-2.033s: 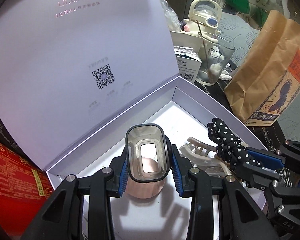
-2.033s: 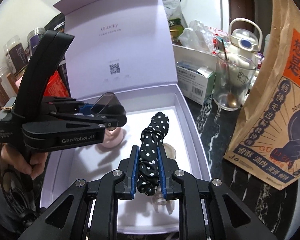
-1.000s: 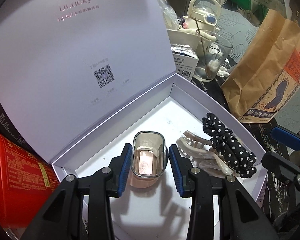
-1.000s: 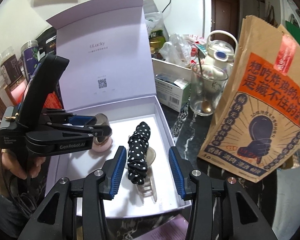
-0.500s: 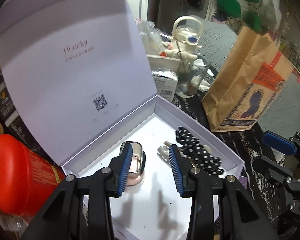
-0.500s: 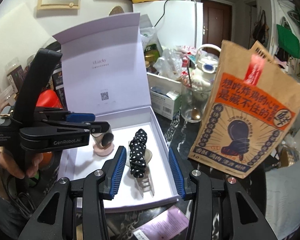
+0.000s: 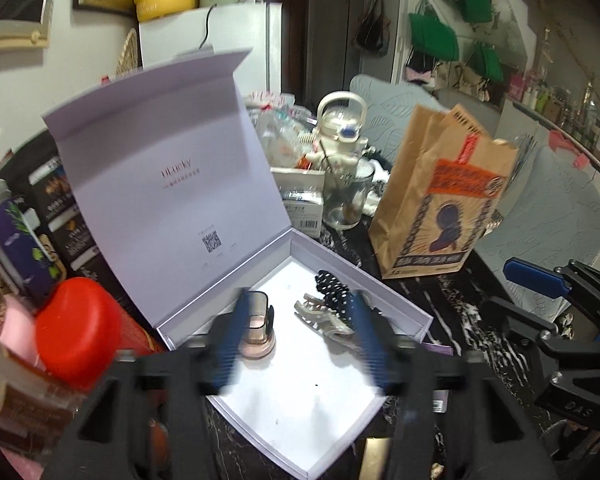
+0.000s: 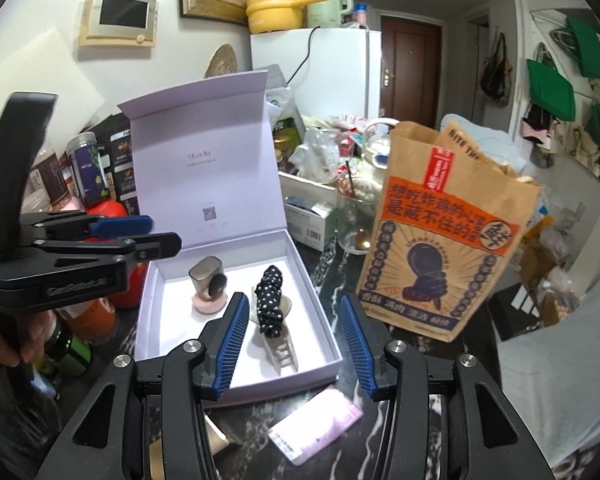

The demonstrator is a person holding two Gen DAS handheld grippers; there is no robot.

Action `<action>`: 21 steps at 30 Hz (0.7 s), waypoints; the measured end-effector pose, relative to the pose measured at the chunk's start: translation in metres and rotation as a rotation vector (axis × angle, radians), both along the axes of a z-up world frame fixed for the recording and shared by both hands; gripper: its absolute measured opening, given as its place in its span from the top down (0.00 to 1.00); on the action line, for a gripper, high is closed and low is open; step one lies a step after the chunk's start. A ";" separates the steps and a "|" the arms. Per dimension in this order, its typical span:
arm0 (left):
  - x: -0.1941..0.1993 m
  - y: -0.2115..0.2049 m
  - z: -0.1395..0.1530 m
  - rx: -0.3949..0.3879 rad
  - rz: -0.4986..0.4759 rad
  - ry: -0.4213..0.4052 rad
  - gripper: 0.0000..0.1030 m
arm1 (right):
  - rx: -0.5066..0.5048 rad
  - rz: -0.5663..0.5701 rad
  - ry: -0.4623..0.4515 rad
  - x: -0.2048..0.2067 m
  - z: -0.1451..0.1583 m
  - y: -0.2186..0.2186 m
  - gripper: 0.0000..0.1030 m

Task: Organize rigid objects
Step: 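Withdraw both tools from the box back toward the remaining items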

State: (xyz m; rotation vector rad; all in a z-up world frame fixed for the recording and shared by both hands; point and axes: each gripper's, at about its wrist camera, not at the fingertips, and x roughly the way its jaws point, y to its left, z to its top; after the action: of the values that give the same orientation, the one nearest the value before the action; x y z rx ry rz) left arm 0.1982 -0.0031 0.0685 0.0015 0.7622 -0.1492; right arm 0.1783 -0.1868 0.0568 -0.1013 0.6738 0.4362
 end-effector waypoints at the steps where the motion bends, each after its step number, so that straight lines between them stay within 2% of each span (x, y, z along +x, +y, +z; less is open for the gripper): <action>1: -0.006 0.000 0.004 -0.003 -0.002 -0.021 0.12 | 0.006 -0.002 -0.002 -0.004 0.002 -0.002 0.49; 2: -0.014 -0.001 0.009 -0.005 0.000 -0.048 0.05 | 0.013 -0.004 -0.005 -0.008 0.004 -0.004 0.49; 4: -0.027 -0.003 0.018 0.005 0.008 -0.084 0.05 | 0.013 -0.013 -0.018 -0.017 0.009 -0.007 0.49; 9: -0.053 -0.008 0.030 0.004 -0.012 -0.113 0.05 | 0.017 -0.050 -0.063 -0.045 0.023 -0.017 0.47; 11: -0.064 -0.012 0.033 0.013 -0.020 -0.124 0.05 | 0.024 -0.055 -0.081 -0.056 0.028 -0.021 0.42; 14: -0.080 -0.019 0.036 0.032 -0.041 -0.135 0.05 | 0.025 -0.065 -0.114 -0.076 0.035 -0.025 0.39; 17: -0.095 -0.024 0.036 0.047 -0.055 -0.133 0.05 | 0.025 -0.074 -0.136 -0.094 0.040 -0.029 0.28; 21: -0.116 -0.029 0.035 0.038 -0.083 -0.128 0.05 | 0.032 -0.084 -0.153 -0.116 0.043 -0.033 0.24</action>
State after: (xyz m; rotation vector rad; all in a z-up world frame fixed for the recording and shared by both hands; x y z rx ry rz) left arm 0.0823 -0.0316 0.1036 0.0783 0.6371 -0.2111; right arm 0.0625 -0.2201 0.0996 -0.0748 0.5189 0.3547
